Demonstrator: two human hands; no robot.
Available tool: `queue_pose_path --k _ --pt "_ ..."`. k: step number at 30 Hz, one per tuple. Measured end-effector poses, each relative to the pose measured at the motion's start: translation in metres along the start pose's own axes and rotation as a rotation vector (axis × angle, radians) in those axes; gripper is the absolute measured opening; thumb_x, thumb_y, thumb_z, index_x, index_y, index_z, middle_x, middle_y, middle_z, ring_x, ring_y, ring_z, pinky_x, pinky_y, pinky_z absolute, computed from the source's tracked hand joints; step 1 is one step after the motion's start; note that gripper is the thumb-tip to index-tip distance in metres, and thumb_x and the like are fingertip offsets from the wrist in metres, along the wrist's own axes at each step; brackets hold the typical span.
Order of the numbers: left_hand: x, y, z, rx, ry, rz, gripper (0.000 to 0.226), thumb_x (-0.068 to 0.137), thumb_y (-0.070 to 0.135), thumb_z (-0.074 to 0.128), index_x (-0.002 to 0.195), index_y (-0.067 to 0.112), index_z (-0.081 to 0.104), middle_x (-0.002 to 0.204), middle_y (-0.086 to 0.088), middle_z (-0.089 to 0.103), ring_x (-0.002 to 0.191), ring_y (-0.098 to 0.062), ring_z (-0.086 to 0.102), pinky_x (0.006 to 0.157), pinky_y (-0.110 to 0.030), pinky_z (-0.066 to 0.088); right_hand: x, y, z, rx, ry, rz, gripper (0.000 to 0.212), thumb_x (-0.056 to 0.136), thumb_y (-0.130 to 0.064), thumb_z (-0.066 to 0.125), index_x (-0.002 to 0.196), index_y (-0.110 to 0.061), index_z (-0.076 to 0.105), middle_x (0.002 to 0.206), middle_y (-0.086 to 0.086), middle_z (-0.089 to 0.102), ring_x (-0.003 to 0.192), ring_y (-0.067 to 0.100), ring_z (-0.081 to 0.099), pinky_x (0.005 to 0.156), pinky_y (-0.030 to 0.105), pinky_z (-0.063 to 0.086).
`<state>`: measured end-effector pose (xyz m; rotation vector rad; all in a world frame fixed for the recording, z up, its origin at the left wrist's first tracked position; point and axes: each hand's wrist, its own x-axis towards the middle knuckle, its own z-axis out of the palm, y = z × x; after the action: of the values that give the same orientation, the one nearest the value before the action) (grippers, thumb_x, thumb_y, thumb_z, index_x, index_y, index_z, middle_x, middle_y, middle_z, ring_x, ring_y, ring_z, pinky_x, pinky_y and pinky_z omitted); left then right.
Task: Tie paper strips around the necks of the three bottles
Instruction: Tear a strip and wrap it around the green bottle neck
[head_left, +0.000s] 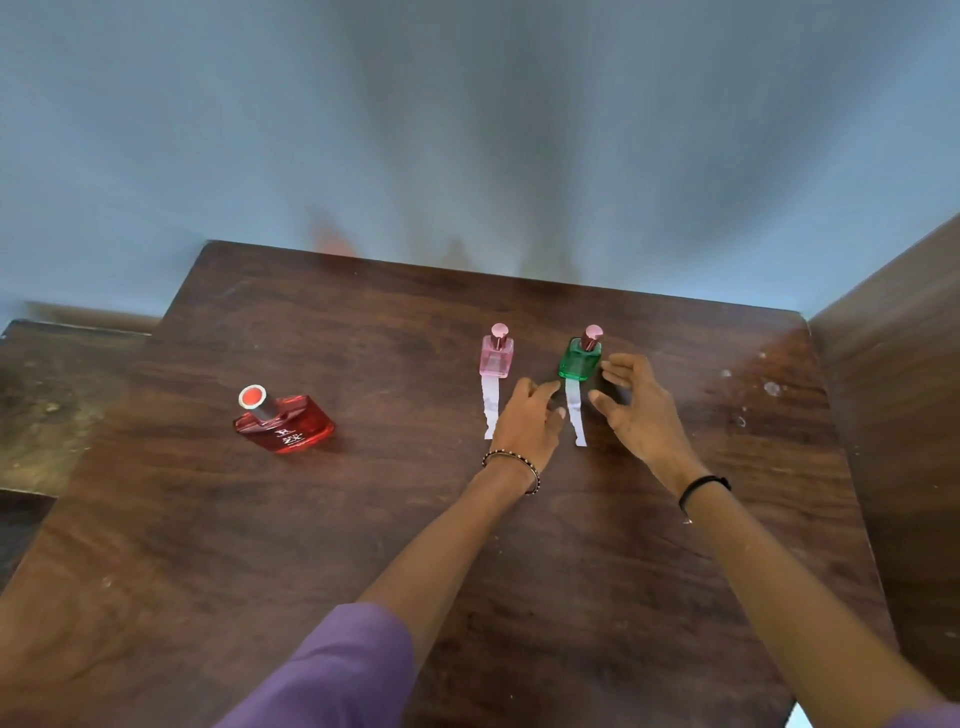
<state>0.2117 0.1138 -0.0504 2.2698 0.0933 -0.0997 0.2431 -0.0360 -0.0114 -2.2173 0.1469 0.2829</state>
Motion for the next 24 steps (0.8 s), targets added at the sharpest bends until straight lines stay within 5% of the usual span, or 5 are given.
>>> queue_pose_path --k 4,13,24 --pt "-0.016 -0.005 -0.006 -0.038 -0.016 0.005 0.044 0.092 0.002 0.059 0.136 0.006 0.057 0.120 -0.010 0.055 0.105 -0.019 0.063 0.091 -0.024 0.047 -0.018 0.009 0.000 0.021 0.022 0.017 0.052 0.092 -0.011 0.072 0.138 -0.013 0.048 0.141 0.001 0.060 0.131 0.012 0.055 0.101 0.018 0.039" --pt "-0.086 -0.012 -0.021 0.064 -0.138 0.022 0.057 0.089 0.009 0.064 0.143 0.015 0.049 0.128 -0.001 0.054 0.116 -0.016 0.058 0.093 -0.039 0.053 -0.094 0.026 0.021 0.032 0.091 0.030 0.042 0.091 -0.010 0.071 0.130 -0.013 0.054 0.131 0.001 0.067 0.123 0.010 0.061 0.102 0.022 0.043" --pt "-0.176 0.007 -0.011 0.284 -0.282 0.146 0.031 0.094 0.021 0.057 0.125 0.016 0.059 0.123 -0.003 0.056 0.115 -0.023 0.057 0.086 -0.040 0.052 -0.206 0.050 0.028 0.040 0.019 0.038 0.038 0.093 -0.017 0.069 0.129 -0.015 0.056 0.129 -0.002 0.068 0.119 0.008 0.063 0.101 0.024 0.049"
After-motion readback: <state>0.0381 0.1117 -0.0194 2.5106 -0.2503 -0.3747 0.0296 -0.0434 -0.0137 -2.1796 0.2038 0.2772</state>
